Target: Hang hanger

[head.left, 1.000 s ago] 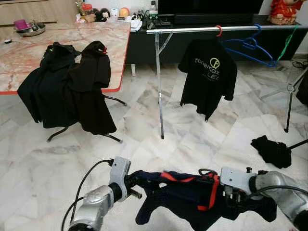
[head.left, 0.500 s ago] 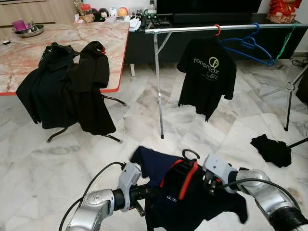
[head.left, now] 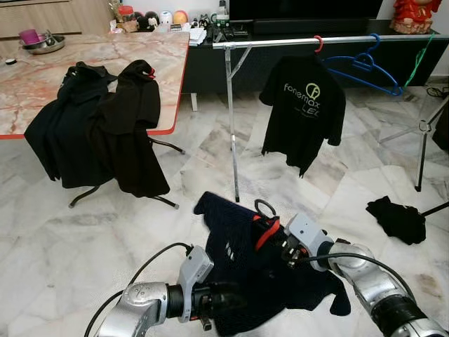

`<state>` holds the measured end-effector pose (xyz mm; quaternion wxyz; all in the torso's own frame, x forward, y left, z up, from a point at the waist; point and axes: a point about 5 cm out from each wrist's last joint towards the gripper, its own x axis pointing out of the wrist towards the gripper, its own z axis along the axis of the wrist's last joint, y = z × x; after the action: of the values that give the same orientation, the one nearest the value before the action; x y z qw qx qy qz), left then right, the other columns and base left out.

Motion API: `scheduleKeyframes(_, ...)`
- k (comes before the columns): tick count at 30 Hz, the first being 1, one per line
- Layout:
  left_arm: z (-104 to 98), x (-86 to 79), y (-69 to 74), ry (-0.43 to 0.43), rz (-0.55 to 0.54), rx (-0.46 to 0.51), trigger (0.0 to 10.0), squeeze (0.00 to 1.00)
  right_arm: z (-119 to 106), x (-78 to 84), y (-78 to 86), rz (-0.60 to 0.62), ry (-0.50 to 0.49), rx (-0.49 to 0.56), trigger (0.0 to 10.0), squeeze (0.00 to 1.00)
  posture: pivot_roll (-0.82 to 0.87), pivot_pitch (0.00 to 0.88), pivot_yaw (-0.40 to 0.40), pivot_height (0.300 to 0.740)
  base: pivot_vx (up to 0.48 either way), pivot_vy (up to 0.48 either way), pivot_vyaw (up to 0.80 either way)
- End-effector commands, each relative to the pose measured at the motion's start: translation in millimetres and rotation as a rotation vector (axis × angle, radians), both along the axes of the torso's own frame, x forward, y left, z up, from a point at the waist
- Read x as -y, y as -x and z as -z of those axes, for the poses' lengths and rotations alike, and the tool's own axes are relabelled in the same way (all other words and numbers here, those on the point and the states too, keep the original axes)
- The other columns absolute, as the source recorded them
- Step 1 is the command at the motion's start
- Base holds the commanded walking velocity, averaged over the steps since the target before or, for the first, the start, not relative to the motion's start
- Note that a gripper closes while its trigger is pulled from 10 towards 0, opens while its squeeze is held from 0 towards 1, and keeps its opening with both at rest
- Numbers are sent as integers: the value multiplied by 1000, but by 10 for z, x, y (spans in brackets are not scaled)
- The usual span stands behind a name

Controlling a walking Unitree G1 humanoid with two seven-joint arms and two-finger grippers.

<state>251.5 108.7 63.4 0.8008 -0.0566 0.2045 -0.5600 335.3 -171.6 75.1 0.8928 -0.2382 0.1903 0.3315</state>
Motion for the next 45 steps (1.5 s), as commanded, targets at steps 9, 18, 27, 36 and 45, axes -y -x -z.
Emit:
scheduleKeyframes(9, -28, -191, -97, -109, -64, 76, 10000, 1000, 23, 67, 119, -204, 31, -17, 0, 0, 94, 100, 13, 740, 0, 0, 0)
scheduleKeyframes(18, -161, -276, -101, -115, -14, 112, 10000, 1000, 252, 376, 350, -332, 211, -170, 0, 0, 94, 85, 10, 740, 0, 0, 0)
scheduleKeyframes(27, 68, -162, 7, -278, 141, 113, 10000, 0, 393, 225, 538, -520, 141, -308, 0, 0, 105, 80, 8, 740, 0, 0, 0)
scheduleKeyframes(36, 170, -77, -10, -330, 226, 111, 10000, 0, 342, 77, 561, -680, 94, -360, 0, 0, 112, 98, 13, 740, 0, 0, 0)
scheduleKeyframes(45, 219, -77, -60, -323, 200, 80, 10000, 0, 321, -45, 565, -726, 42, -348, 0, 0, 117, 114, 20, 740, 0, 0, 0)
